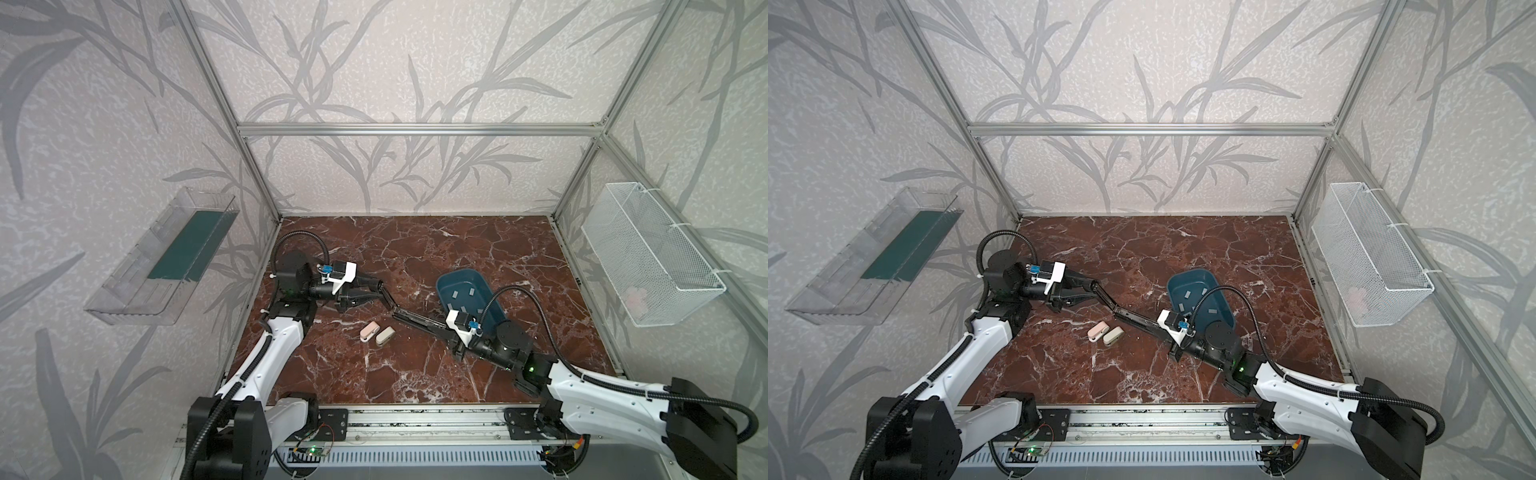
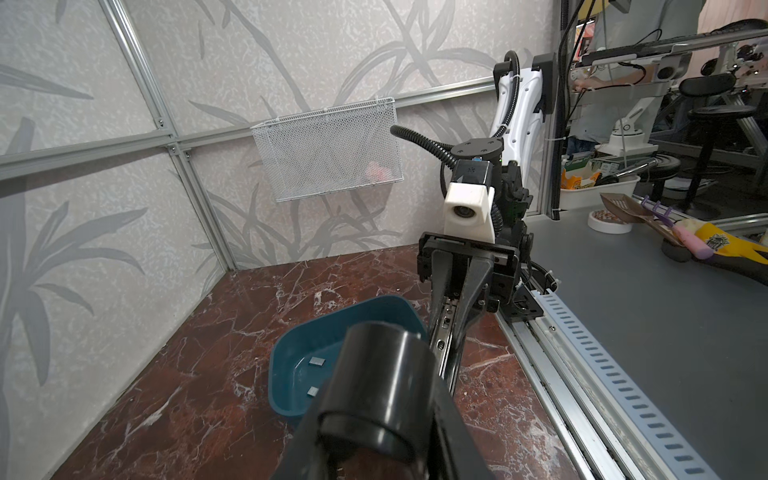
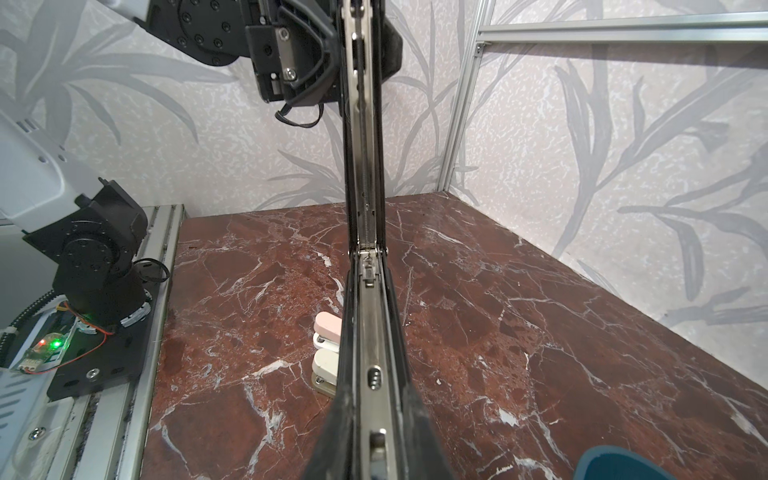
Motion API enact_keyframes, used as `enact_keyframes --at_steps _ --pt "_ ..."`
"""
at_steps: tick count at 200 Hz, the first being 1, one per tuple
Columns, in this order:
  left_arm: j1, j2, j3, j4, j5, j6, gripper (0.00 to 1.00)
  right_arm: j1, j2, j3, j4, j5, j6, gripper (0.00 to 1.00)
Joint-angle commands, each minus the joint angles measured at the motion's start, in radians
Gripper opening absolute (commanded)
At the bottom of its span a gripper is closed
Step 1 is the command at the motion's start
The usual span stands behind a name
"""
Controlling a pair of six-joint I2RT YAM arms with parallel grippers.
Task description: Load the staples into the stapler
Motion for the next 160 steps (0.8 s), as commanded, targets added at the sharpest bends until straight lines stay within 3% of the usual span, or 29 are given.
enact_keyframes --at_steps 1,56,92,106,121,134,160 --pt "0.096 -0.005 0.062 -0.002 -0.169 0.146 0.00 -0.004 -0.046 -0.046 0.070 0.013 0.051 0.00" --pt "0.200 0.102 0.075 -0.040 -0.193 0.177 0.00 -0.004 -0.122 -0.093 0.151 -0.007 0.062 0.00" --pt "0.198 0.135 0.106 -0.314 -0.312 0.454 0.00 -0.003 -0.145 -0.090 0.126 0.006 0.059 0.00" --pt "0.191 0.135 0.122 -0.352 -0.348 0.483 0.00 -0.002 -0.147 -0.073 0.072 0.030 0.055 0.00" --pt "0.184 0.118 0.108 -0.263 -0.364 0.417 0.00 -0.002 -0.146 -0.060 0.022 0.067 0.060 0.00" --pt "0.179 0.094 0.069 -0.083 -0.396 0.298 0.00 -0.001 -0.142 -0.065 0.013 0.106 0.074 0.00" --pt "0.176 0.059 0.013 0.211 -0.596 0.082 0.03 0.013 -0.124 -0.058 -0.022 0.178 0.084 0.00"
